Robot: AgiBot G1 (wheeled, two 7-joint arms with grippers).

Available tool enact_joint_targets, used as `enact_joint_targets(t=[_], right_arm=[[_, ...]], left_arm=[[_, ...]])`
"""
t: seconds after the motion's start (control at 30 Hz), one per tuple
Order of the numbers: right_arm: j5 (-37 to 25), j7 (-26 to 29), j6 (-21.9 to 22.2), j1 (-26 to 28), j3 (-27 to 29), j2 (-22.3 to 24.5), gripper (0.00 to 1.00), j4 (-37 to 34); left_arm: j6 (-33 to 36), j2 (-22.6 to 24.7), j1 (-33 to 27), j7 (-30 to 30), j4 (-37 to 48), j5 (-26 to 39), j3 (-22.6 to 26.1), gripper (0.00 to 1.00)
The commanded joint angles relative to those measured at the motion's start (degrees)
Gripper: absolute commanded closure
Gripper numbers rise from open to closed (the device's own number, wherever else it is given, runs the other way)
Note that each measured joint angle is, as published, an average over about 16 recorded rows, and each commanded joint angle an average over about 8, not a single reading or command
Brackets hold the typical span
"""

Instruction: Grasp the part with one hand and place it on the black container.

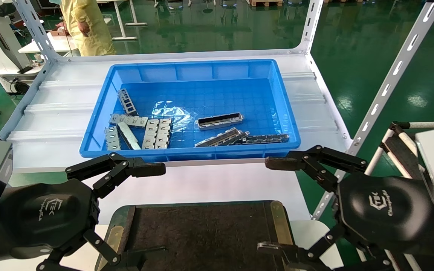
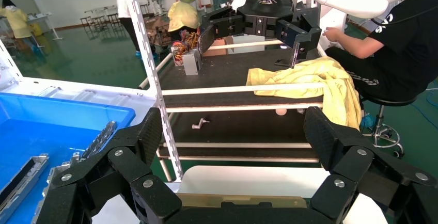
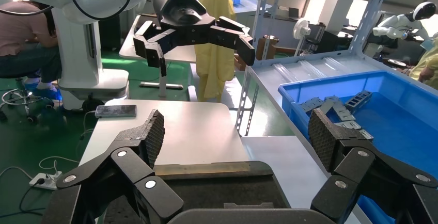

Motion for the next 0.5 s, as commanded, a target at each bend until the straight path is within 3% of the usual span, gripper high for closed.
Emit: enact_joint_targets(t=[0.03, 0.5], right_arm=[[0.0, 0.0, 0.0, 0.0, 0.0, 0.0, 0.0, 0.0], [0.0, 0.0, 0.0, 0.0, 0.0, 0.0, 0.0, 0.0]], left_arm=[[0.0, 0.0, 0.0, 0.0, 0.0, 0.0, 0.0, 0.0], [-3.9, 3.3, -2.9, 0.0, 0.4, 4.1, 1.6, 0.0]])
